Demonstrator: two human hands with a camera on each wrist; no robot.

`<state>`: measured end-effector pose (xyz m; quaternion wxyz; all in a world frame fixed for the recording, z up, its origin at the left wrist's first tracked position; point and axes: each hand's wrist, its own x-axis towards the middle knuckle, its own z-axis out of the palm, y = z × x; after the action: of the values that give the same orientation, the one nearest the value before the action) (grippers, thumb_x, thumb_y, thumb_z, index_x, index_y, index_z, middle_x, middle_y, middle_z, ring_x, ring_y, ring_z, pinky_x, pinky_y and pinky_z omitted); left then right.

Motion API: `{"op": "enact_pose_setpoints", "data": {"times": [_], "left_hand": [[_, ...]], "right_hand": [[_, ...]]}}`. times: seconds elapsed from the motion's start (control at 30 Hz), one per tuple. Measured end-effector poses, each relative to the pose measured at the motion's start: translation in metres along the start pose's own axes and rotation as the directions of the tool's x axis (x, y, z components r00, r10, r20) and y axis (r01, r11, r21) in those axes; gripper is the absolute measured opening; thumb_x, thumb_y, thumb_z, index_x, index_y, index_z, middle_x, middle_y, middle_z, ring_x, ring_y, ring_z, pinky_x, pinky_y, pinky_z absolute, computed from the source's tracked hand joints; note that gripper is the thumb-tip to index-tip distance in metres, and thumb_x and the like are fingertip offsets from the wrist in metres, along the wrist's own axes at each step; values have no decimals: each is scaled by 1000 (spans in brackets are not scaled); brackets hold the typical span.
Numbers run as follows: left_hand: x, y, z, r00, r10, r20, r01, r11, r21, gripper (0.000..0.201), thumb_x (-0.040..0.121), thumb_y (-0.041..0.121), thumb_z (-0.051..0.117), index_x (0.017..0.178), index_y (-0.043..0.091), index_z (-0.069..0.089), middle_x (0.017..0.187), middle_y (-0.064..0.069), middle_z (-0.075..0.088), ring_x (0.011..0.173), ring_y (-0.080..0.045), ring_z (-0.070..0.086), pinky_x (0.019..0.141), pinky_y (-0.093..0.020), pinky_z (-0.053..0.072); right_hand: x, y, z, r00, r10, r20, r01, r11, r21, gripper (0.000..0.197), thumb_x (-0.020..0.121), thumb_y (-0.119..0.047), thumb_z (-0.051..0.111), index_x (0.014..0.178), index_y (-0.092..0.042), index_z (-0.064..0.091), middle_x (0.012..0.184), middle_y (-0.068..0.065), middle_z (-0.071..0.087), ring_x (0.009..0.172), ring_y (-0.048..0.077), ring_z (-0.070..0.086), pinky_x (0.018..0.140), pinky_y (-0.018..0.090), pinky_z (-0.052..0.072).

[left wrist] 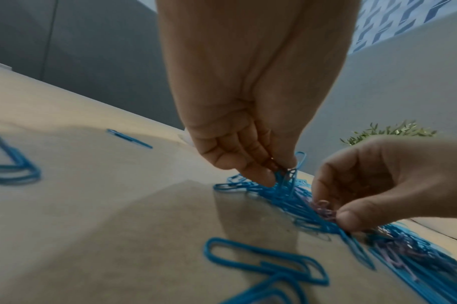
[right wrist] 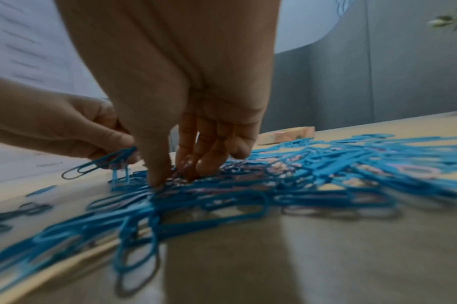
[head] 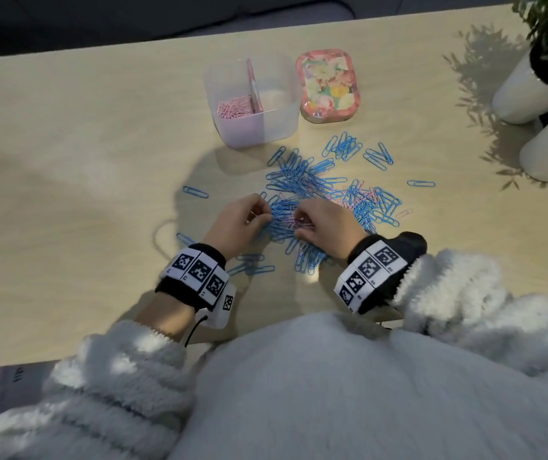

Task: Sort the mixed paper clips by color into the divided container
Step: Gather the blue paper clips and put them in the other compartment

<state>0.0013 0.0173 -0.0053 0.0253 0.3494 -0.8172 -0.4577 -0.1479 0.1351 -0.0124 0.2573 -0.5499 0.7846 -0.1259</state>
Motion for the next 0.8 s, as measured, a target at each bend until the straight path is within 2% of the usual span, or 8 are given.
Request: {"op": "enact_pose_setpoints", "data": {"times": [0.2,0.3,0.37,0.47,0.53,0.63,0.7,0.8], "left_hand": [[-2,-10,-6,992,90,-93,-46,917,396,10,84,13,60,93,11,63,97,-10,62,90,-28,52,78,-34,37],[1,1,5,979,192,-67,-143,886,441,11,83,13,60,93,10,65,96,-11,63,92,-32,52,80,-35,36],[4,12,18,973,225,55,-226,869,440,12,84,18,60,93,12,65,95,-11,63,92,-32,54,80,-39,40],[8,20,31,967,183,176,-249,817,519,16,84,24,58,97,18,63,102,-5,62,100,-28,54,83,-35,38],[9,17,30,975,142,169,-215,789,576,15,84,22,55,97,20,63,105,-4,61,105,-27,52,85,-34,37],[11,17,23,987,113,115,-160,767,622,17,85,21,52,98,19,63,108,-5,59,107,-28,50,86,-37,36],[12,22,23,983,136,122,-182,766,617,18,86,22,52,100,18,62,107,-6,59,106,-29,50,85,-37,36],[9,31,37,968,149,201,-239,791,563,19,85,33,56,96,19,62,101,-3,61,100,-26,53,81,-34,35]], "right_hand": [[5,15,-10,1000,18,-13,-13,961,278,13,85,-12,61,95,-7,68,91,8,69,79,15,60,74,26,44],[2,28,-28,997,81,-13,-68,898,435,13,86,-7,59,92,-4,70,72,5,61,53,-4,49,54,9,37],[0,36,-38,980,197,6,-157,765,625,14,87,-2,54,82,-7,67,64,9,53,43,0,43,44,9,32],[-2,46,-48,929,361,80,-233,404,884,31,86,8,37,69,-7,57,61,12,54,39,8,51,35,17,40],[-4,51,-53,913,375,163,-245,185,952,31,84,8,27,68,-3,51,53,9,58,40,12,57,35,18,44],[-8,55,-56,909,326,261,-284,25,958,28,88,-7,26,74,-5,50,52,3,64,44,15,59,40,20,48],[-10,53,-53,904,347,252,-288,56,956,28,93,-17,34,72,-7,51,49,2,61,43,14,57,40,20,46],[-14,51,-44,911,375,170,-273,243,931,24,89,-5,48,66,-8,50,41,1,55,33,11,50,33,16,34]]}}
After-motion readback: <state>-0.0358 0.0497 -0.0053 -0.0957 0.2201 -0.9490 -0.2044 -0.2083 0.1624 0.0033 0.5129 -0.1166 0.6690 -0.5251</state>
